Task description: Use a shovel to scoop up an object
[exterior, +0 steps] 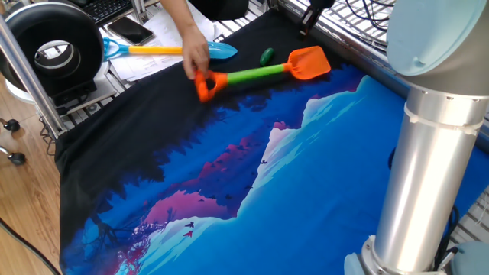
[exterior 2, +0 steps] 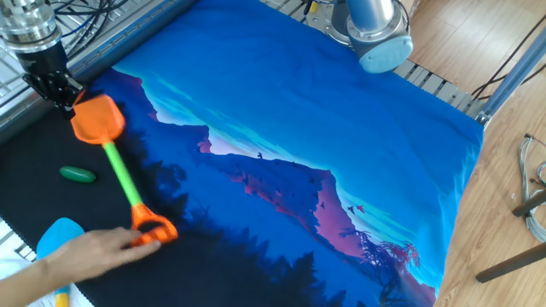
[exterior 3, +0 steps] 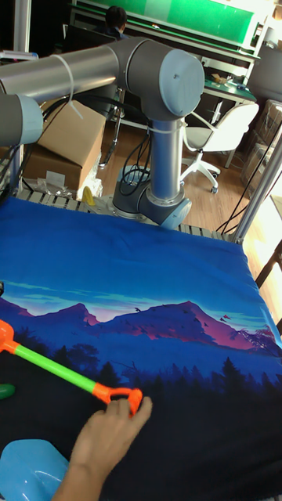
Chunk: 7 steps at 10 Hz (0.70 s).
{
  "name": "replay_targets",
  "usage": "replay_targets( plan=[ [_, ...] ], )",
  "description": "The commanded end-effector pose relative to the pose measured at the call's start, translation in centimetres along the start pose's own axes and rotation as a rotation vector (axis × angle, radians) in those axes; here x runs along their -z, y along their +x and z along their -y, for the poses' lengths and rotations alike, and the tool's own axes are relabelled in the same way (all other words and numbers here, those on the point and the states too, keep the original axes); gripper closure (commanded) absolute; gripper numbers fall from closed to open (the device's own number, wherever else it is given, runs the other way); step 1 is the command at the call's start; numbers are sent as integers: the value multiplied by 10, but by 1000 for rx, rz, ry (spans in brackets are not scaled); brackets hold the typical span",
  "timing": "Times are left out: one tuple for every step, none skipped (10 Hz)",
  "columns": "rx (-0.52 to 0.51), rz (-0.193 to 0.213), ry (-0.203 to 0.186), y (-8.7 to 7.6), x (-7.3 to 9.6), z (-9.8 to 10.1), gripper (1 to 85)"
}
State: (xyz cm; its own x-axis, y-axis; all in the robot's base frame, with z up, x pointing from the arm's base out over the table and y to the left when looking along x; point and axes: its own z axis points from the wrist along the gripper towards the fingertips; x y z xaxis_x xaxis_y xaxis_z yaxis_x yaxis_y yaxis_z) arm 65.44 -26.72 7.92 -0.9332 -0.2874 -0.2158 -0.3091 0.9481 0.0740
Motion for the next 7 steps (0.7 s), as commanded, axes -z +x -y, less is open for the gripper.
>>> replay_targets(
  plan=[
    [10,-2,10,-1,-3,-3,843],
    [13,2,7,-3,-3,-3,843],
    [6,10,-3,-5,-3,-5,843],
    [12,14,1,-6,-3,-5,843],
    [37,1,9,-4,-3,-2,843],
    [80,-27,29,2,-5,3,840],
    [95,-47,39,4,-8,7,840]
  ],
)
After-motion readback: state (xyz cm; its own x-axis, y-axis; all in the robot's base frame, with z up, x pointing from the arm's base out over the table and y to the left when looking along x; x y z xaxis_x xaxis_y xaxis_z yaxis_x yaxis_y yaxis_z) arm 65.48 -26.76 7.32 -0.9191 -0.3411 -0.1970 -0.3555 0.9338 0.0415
